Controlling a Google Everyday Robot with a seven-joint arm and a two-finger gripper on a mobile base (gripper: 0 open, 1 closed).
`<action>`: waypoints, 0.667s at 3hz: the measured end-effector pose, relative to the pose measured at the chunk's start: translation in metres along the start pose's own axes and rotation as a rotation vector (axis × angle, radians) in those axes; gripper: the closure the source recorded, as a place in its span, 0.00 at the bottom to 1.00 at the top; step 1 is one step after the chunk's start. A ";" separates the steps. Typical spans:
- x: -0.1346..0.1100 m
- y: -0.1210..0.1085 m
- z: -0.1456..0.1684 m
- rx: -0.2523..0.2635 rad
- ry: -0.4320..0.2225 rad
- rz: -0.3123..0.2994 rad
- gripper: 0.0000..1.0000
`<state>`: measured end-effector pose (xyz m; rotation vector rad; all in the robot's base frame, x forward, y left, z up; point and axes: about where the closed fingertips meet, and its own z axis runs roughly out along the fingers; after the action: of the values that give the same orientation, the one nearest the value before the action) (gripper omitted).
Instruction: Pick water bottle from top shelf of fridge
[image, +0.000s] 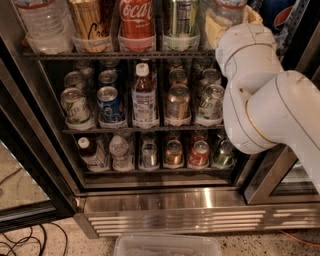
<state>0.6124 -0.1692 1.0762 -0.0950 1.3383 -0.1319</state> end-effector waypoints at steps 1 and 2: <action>-0.016 -0.003 -0.001 -0.013 -0.029 0.003 1.00; -0.057 -0.009 0.000 -0.040 -0.096 0.005 1.00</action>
Offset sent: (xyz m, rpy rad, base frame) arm -0.0376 -0.0012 0.1549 -0.0248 -0.2431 0.1406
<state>0.5995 -0.1697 1.1321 -0.1301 1.2453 -0.0957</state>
